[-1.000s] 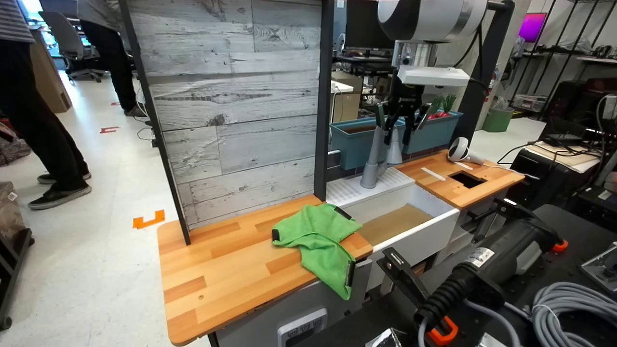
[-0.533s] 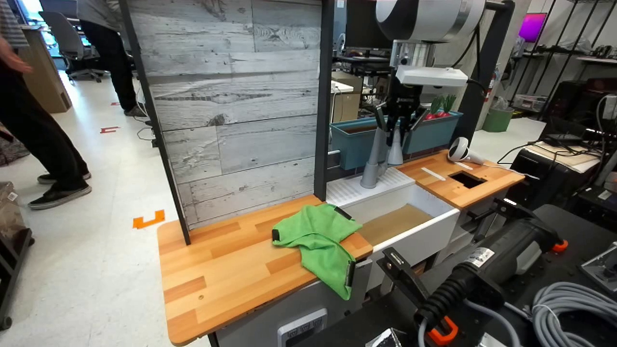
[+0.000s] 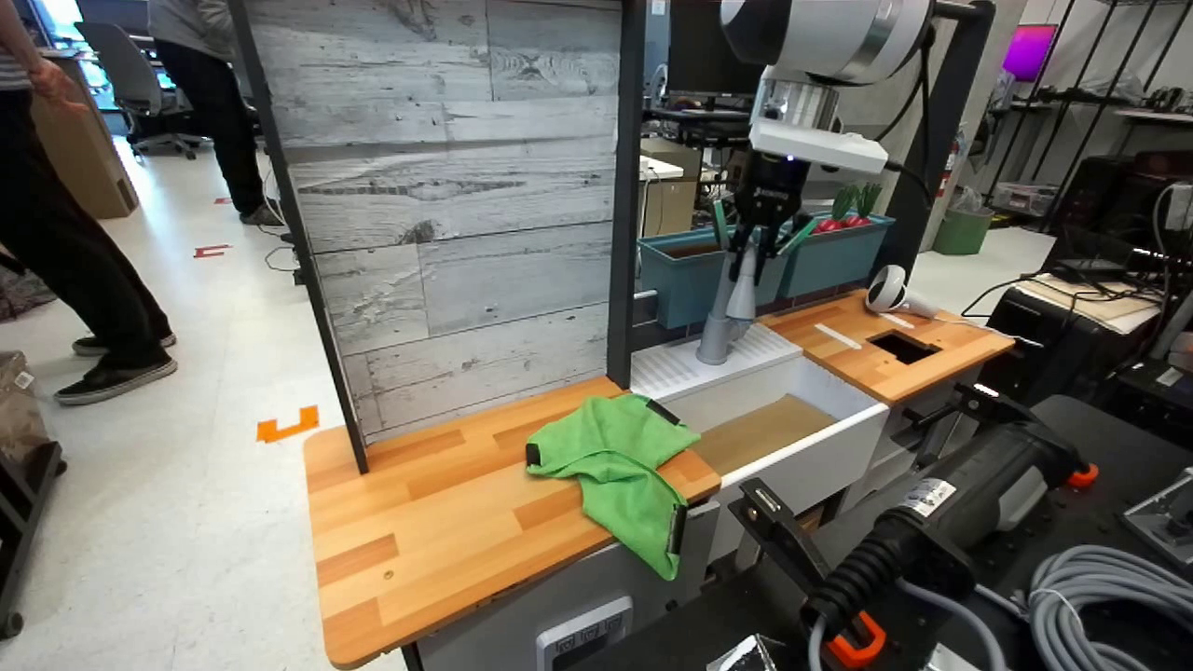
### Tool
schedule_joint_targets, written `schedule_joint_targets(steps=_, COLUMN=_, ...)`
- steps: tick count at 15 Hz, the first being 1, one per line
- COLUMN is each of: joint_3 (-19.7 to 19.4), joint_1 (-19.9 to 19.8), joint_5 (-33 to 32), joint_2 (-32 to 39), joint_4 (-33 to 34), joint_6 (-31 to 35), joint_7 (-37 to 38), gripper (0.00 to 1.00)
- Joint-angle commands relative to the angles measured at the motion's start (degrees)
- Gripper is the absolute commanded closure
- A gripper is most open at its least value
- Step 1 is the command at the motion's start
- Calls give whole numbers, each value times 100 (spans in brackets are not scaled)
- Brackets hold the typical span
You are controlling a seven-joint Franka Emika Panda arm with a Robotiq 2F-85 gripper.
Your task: Turn the faucet to the left
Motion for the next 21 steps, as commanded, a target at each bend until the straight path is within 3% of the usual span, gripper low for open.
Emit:
schedule_joint_targets(steps=1, joint_3=376, joint_1=-65, joint_5=684, joint_2=158, joint_4=267, joint_6=-22, joint_7=240, gripper=94)
schedule_joint_targets(steps=10, joint_3=638, joint_1=-52, joint_5=1470, joint_2=315, joint_4=513, joint_6=913, joint_7=611, gripper=94)
schedule_joint_targets(steps=15, joint_3=865, joint_1=-218, joint_5=1882, joint_2=275, joint_4=283, joint_6=1524, joint_7=374, gripper=94)
schedule_joint_targets(steps=20, joint_3=1059, joint_1=-409, joint_5=1991, joint_2=203, joint_4=101, joint_6=1653, joint_7=173, gripper=94)
schedule_joint_targets(steps=21, joint_3=1052, joint_1=-426, joint_5=1974, joint_2=170, joint_4=60, joint_6=1611, joint_7=165, gripper=51)
